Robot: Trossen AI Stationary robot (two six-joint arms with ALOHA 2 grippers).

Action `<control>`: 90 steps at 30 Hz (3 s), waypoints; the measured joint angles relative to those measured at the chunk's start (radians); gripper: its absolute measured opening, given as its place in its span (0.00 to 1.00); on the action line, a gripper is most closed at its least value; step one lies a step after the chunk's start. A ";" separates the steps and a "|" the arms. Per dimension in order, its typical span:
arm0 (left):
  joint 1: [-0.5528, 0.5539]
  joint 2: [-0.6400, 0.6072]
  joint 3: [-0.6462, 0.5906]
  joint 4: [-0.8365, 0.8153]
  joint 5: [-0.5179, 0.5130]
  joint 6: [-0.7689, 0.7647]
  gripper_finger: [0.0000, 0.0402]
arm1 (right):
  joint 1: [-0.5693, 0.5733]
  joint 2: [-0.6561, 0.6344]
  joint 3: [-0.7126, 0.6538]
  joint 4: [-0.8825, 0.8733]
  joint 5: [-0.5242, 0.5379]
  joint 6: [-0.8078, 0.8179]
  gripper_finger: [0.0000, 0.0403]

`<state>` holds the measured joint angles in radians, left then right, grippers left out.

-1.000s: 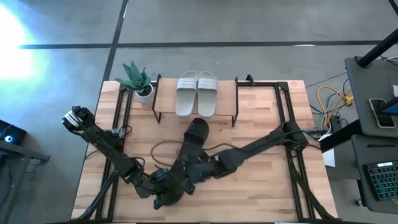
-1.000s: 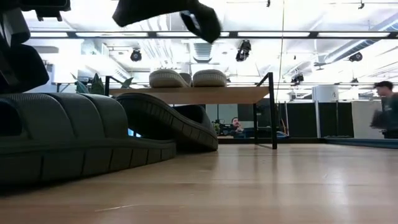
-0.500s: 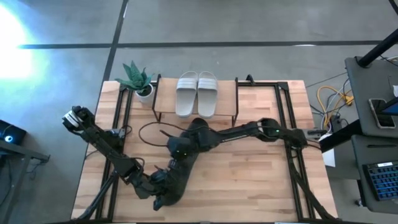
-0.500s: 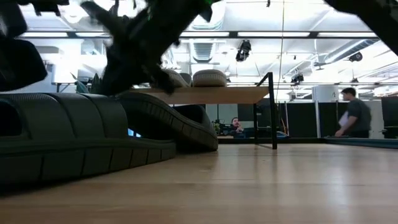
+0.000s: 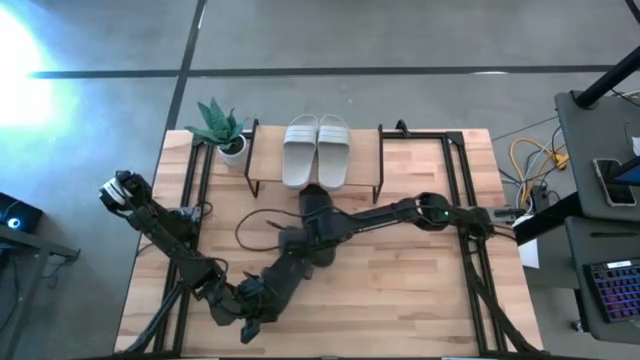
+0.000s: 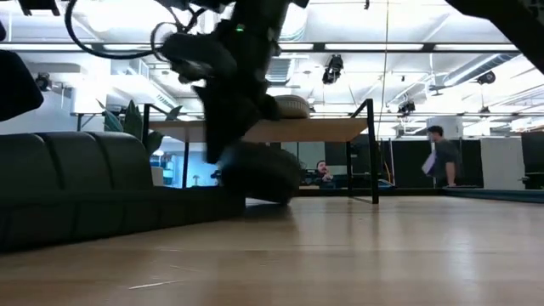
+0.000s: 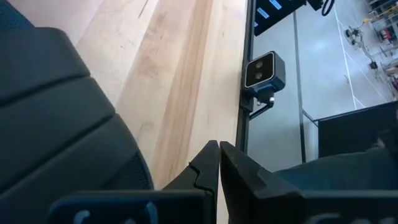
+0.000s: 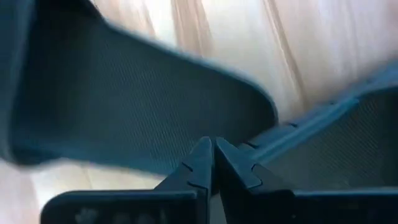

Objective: Pick and place slides into the shelf
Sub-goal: Put the left black slide under the shelf

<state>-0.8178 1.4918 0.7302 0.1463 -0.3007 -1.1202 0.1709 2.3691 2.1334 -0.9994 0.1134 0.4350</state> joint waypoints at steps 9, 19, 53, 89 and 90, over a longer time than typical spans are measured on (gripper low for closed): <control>-0.009 0.000 0.010 -0.007 0.005 -0.001 0.00 | 0.058 -0.021 -0.003 -0.145 0.041 0.039 0.03; -0.116 -0.038 0.046 -0.005 -0.038 -0.120 0.00 | 0.088 -0.035 0.058 0.067 -0.079 0.037 0.03; -0.041 0.002 -0.102 0.000 -0.346 -0.119 0.00 | 0.158 0.088 0.052 0.387 -0.405 0.028 0.03; -0.103 0.002 -0.070 -0.366 -0.139 -0.280 0.00 | 0.110 0.057 0.052 0.227 -0.105 0.088 0.03; -0.095 -0.004 -0.075 -0.367 -0.152 -0.280 0.00 | 0.118 0.057 0.052 0.227 -0.116 0.088 0.03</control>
<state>-0.9123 1.4875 0.6547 -0.2203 -0.4529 -1.3998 0.2885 2.4260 2.1857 -0.7719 -0.0027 0.5227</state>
